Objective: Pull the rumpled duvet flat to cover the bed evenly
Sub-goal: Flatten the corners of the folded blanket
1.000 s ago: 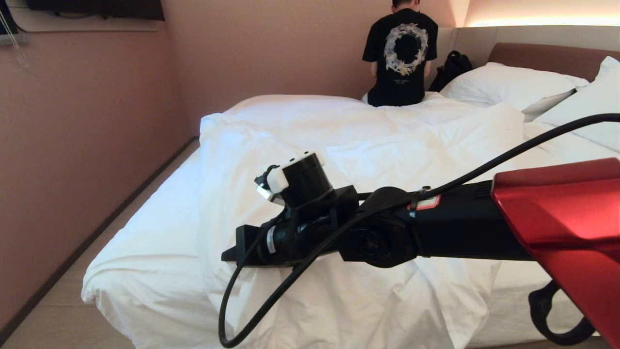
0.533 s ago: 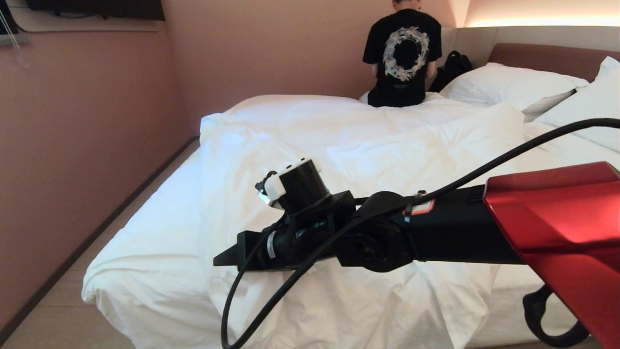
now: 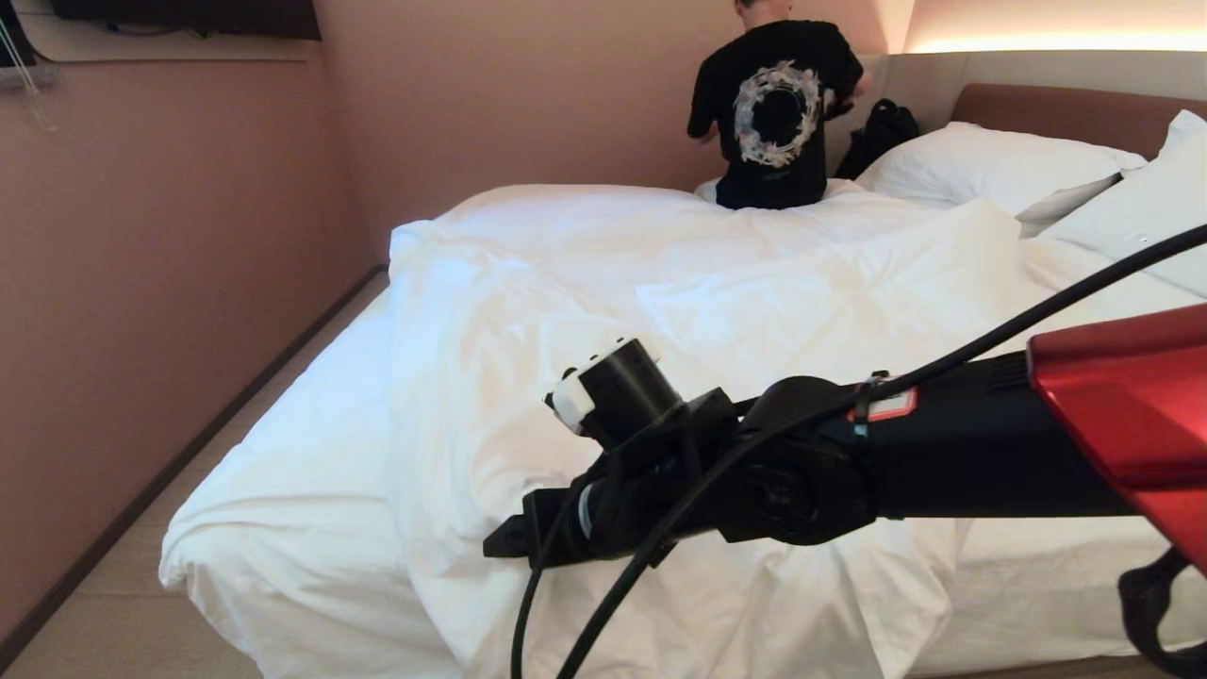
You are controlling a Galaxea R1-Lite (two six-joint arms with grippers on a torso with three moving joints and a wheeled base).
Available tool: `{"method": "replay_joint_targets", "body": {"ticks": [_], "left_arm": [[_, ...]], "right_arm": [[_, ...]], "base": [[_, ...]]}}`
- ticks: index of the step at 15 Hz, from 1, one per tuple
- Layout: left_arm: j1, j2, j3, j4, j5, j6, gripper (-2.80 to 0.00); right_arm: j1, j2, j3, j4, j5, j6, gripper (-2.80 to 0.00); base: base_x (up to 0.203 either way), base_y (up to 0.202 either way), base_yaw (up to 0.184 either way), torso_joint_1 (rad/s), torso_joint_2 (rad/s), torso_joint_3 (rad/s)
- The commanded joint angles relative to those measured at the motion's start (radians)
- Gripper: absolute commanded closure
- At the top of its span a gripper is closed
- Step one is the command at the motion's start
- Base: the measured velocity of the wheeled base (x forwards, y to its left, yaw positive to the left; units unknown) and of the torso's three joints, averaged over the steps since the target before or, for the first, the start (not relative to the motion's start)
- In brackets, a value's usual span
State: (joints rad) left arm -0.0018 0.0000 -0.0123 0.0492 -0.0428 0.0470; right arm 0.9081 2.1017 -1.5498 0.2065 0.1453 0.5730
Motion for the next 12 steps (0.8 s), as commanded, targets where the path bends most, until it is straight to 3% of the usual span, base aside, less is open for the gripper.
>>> {"method": "replay_joint_targets", "body": {"ticks": [1, 5, 6, 7, 12], "left_arm": [[0.0, 0.0, 0.0, 0.001, 0.0, 0.001, 0.0], [0.0, 0.0, 0.0, 0.001, 0.0, 0.001, 0.0], [0.0, 0.0, 0.0, 0.001, 0.0, 0.001, 0.0], [0.0, 0.0, 0.0, 0.001, 0.0, 0.001, 0.0], [0.0, 0.0, 0.0, 0.001, 0.0, 0.001, 0.0]], "right_arm": [[-0.009, -0.075, 0.042, 0.039, -0.076, 0.005, -2.8], [-0.131, -0.201, 0.094, 0.072, -0.115, 0.008, -2.8], [-0.159, -0.216, 0.095, 0.066, -0.108, 0.008, -0.96], [-0.192, -0.229, 0.095, 0.055, -0.093, 0.008, 0.0], [-0.33, -0.233, 0.087, -0.05, -0.004, 0.007, 0.0]], "base": [[0.0, 0.0, 0.0, 0.0, 0.0, 0.0], [0.0, 0.0, 0.0, 0.0, 0.0, 0.0], [0.0, 0.0, 0.0, 0.0, 0.0, 0.0], [0.0, 0.0, 0.0, 0.0, 0.0, 0.0], [0.0, 0.0, 0.0, 0.0, 0.0, 0.0]]}}
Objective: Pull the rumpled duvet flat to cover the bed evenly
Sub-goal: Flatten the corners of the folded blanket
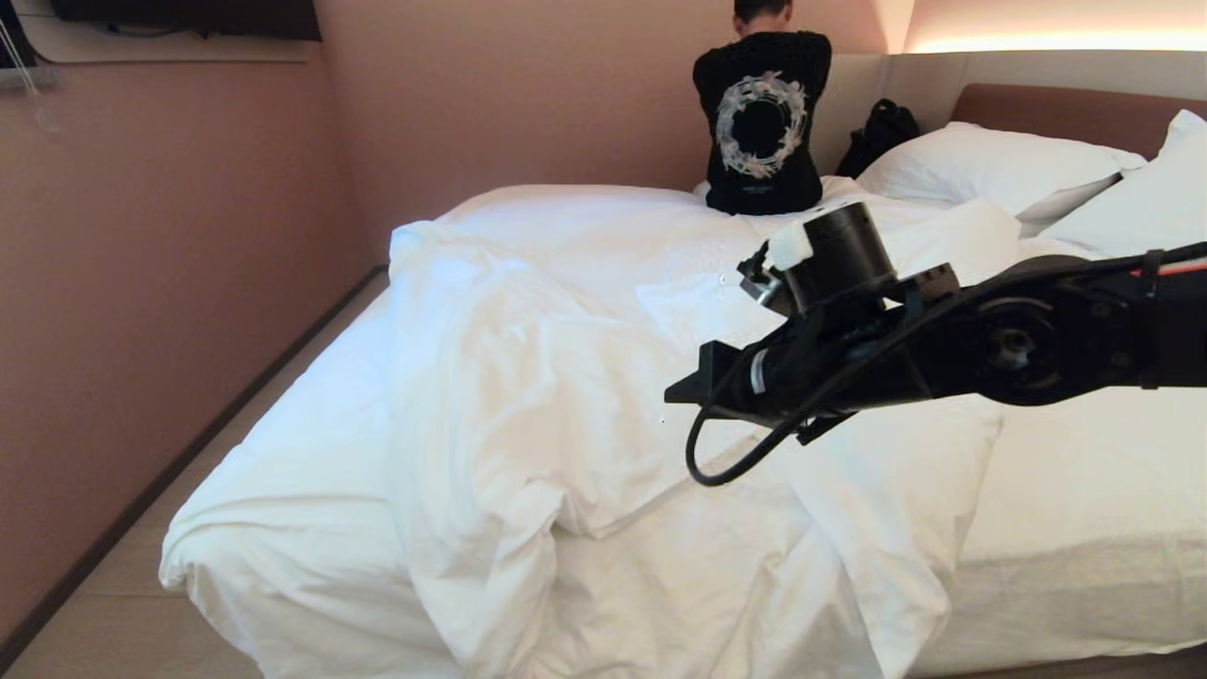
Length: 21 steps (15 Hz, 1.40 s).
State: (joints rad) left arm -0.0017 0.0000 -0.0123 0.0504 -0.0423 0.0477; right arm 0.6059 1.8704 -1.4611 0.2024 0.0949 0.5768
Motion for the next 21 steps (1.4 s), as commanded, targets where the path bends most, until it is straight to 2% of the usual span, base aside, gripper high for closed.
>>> {"method": "replay_joint_targets", "body": {"ticks": [1, 3, 8, 21], "left_arm": [[0.0, 0.0, 0.0, -0.001, -0.001, 0.0, 0.0], [0.0, 0.0, 0.0, 0.0, -0.001, 0.0, 0.0], [0.0, 0.0, 0.0, 0.0, -0.001, 0.0, 0.0], [0.0, 0.0, 0.0, 0.0, -0.001, 0.0, 0.0]], "right_arm": [[-0.058, 0.005, -0.004, -0.061, 0.06, 0.003, 0.0], [-0.102, 0.021, -0.005, -0.085, 0.081, 0.005, 0.0], [-0.266, 0.029, 0.057, -0.241, 0.357, 0.006, 0.0], [-0.394, 0.134, 0.066, -0.24, 0.368, -0.024, 0.0]], "base": [[0.0, 0.0, 0.0, 0.0, 0.0, 0.0], [0.0, 0.0, 0.0, 0.0, 0.0, 0.0], [0.0, 0.0, 0.0, 0.0, 0.0, 0.0], [0.0, 0.0, 0.0, 0.0, 0.0, 0.0]]}}
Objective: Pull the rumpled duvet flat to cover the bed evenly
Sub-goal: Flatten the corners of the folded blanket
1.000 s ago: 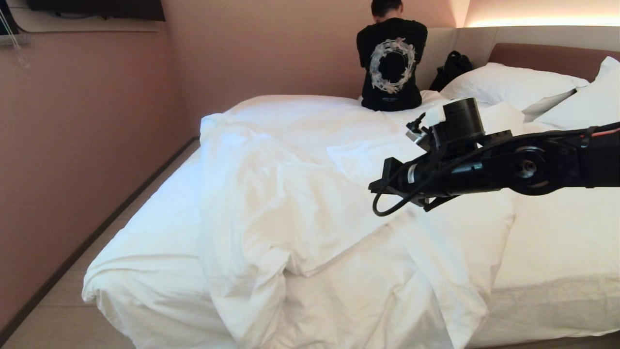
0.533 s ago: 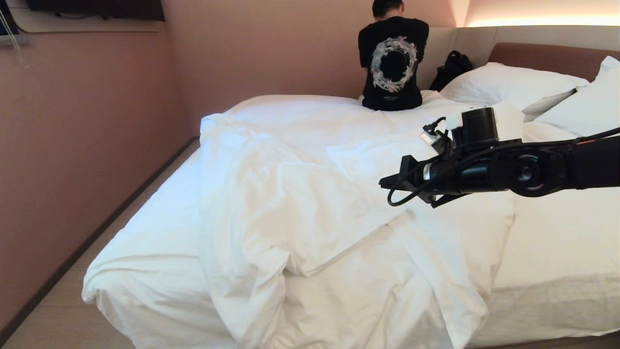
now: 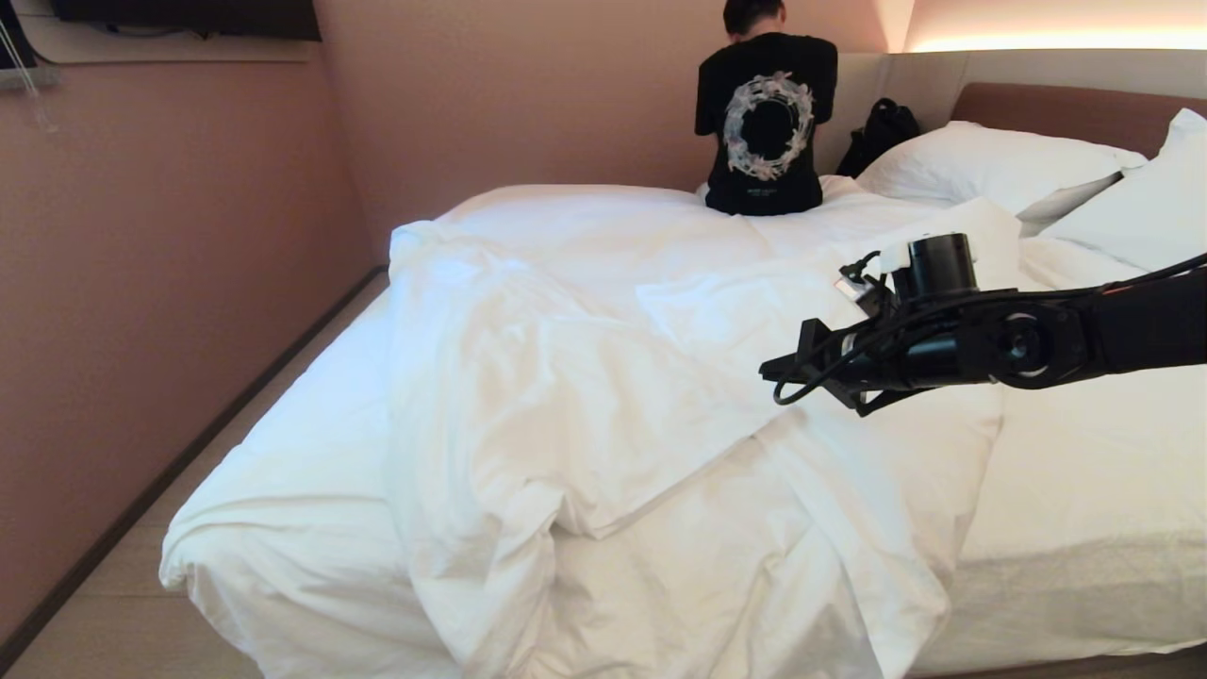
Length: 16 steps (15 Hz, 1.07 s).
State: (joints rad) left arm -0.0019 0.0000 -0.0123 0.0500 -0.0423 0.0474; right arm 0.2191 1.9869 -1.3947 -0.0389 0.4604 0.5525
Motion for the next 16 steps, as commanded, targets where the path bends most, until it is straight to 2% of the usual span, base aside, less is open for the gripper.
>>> {"method": "replay_joint_targets", "body": {"ticks": [1, 10, 11, 16], "left_arm": [[0.0, 0.0, 0.0, 0.001, -0.001, 0.0, 0.0], [0.0, 0.0, 0.0, 0.0, -0.001, 0.0, 0.0], [0.0, 0.0, 0.0, 0.001, -0.001, 0.0, 0.0], [0.0, 0.0, 0.0, -0.001, -0.001, 0.0, 0.0]], "right_arm": [[-0.024, 0.031, -0.001, 0.002, 0.003, -0.007, 0.0], [-0.055, 0.053, 0.029, 0.005, 0.001, -0.045, 0.0], [-0.055, 0.054, 0.029, 0.006, 0.001, -0.044, -2.8], [-0.055, 0.031, 0.072, 0.008, -0.002, -0.044, -2.8]], "base": [[0.0, 0.0, 0.0, 0.0, 0.0, 0.0], [0.0, 0.0, 0.0, 0.0, 0.0, 0.0], [0.0, 0.0, 0.0, 0.0, 0.0, 0.0], [0.0, 0.0, 0.0, 0.0, 0.0, 0.0]]}}
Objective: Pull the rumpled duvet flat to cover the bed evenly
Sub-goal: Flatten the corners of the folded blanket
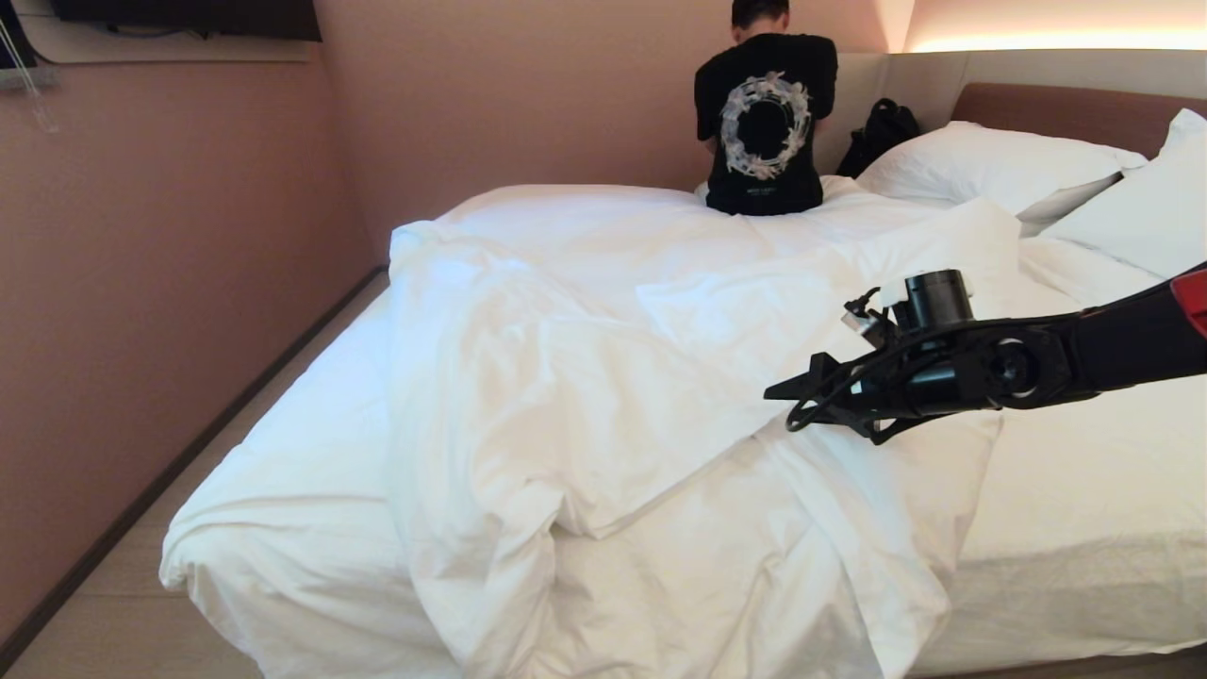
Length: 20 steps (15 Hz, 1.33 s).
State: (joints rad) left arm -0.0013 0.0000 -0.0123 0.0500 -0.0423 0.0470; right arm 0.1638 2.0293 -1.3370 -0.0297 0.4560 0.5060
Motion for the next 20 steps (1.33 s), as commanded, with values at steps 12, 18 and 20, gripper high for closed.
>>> {"method": "replay_joint_targets", "body": {"ticks": [12, 18, 20], "left_arm": [[0.0, 0.0, 0.0, 0.001, -0.001, 0.001, 0.0], [0.0, 0.0, 0.0, 0.001, -0.001, 0.001, 0.0], [0.0, 0.0, 0.0, -0.001, -0.001, 0.001, 0.0]], "right_arm": [[0.011, 0.09, -0.066, 0.0, 0.01, 0.026, -2.8], [0.074, 0.149, -0.14, 0.001, 0.01, 0.067, -2.8], [0.092, 0.165, -0.165, 0.002, 0.01, 0.078, -2.8]], "base": [[0.0, 0.0, 0.0, 0.0, 0.0, 0.0], [0.0, 0.0, 0.0, 0.0, 0.0, 0.0], [0.0, 0.0, 0.0, 0.0, 0.0, 0.0]]}}
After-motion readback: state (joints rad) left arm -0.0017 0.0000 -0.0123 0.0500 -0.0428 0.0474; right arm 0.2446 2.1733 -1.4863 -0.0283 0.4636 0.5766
